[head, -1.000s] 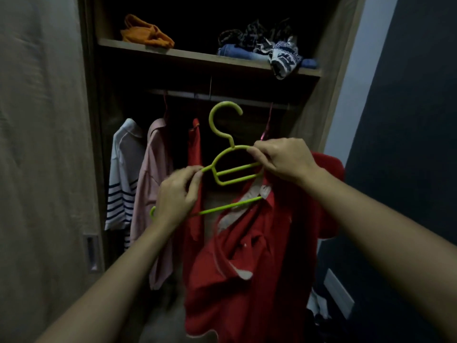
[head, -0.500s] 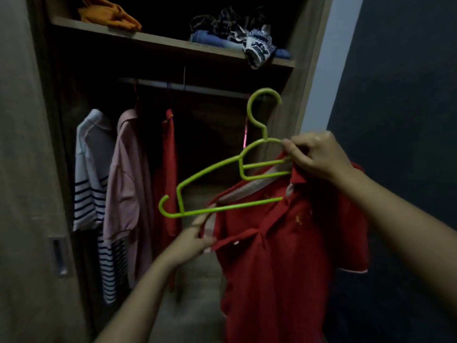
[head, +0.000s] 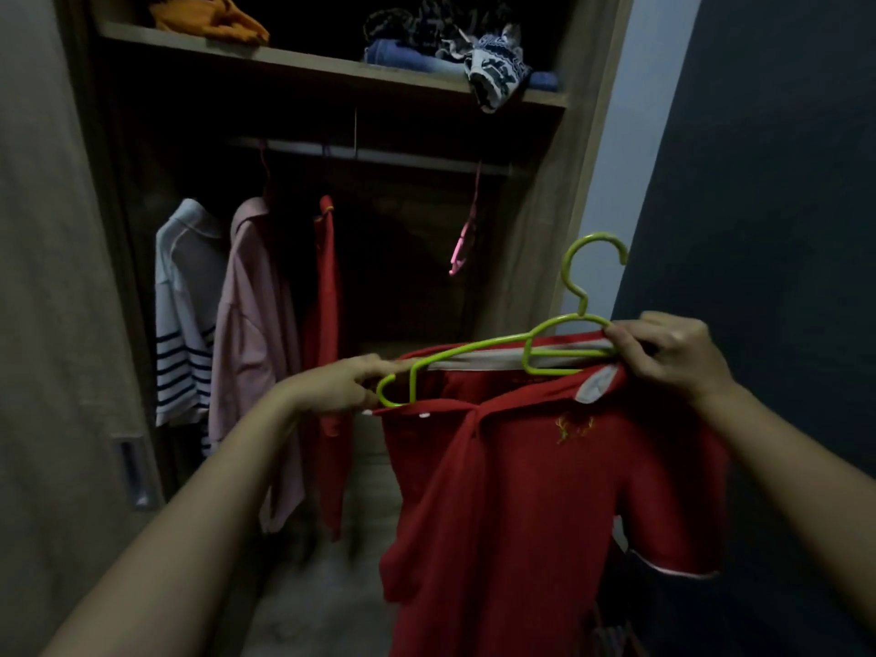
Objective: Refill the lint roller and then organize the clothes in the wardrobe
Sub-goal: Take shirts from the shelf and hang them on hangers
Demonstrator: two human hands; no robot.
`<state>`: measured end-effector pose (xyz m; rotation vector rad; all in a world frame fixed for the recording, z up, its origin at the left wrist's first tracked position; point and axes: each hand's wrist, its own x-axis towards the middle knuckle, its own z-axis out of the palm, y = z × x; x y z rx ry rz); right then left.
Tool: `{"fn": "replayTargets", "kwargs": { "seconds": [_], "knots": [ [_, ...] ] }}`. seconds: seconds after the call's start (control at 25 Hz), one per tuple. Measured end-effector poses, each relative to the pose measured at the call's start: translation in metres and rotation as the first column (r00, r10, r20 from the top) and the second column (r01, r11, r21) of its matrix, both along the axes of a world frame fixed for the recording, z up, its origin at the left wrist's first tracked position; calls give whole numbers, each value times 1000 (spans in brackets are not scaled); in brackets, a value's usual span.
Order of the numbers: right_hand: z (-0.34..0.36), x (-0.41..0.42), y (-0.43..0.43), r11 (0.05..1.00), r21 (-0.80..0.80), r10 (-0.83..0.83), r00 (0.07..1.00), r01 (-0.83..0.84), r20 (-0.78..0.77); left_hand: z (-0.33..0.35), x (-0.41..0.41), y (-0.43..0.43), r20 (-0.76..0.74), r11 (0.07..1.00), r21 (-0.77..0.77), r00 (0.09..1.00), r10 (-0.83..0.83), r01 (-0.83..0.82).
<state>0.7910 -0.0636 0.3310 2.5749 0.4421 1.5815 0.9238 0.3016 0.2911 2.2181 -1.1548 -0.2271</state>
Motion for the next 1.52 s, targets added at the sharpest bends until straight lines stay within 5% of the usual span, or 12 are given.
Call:
{"fn": "replayTargets", "kwargs": {
  "seconds": [0.16,0.28,0.36,0.48,0.6,0.72,0.8,1.0,1.32,1.4,1.52],
  "knots": [
    [1,2,12,990,9,-142,987,144,-75,28,-3,-4,252,984,70,957,140,-163],
    [2,17,48,954,196,-200,968,227,-150,37,-33,-36,449,864,-153,745,493,-480],
    [7,21,69,934,315,-119,980,165,-163,26,-65,-63,609,868,-291,621,493,-402],
    [12,19,67,902,430,41,987,31,-157,7,-79,-59,806,944,-279,492,329,-174],
    [15,17,58,866,488,182,977,-104,-115,21,-48,-24,678,848,-426,509,530,-316],
    [21,18,70,867,462,273,954,-189,-122,26,-27,-2,568,903,-330,707,423,-275],
    [26,18,77,894,416,264,947,-169,-183,30,-23,11,442,879,-430,801,405,-207],
    [25,10,46,876,482,246,846,15,-474,46,-19,38,364,793,-556,784,502,-250],
    [17,19,52,788,613,279,854,57,-439,58,-27,71,105,918,-367,974,203,-152],
    [16,26,60,806,583,240,848,97,-473,52,-36,79,164,910,-376,954,249,-173],
    [14,47,95,900,431,190,836,61,-515,40,-55,77,369,848,-393,784,499,-355]
  ]
}}
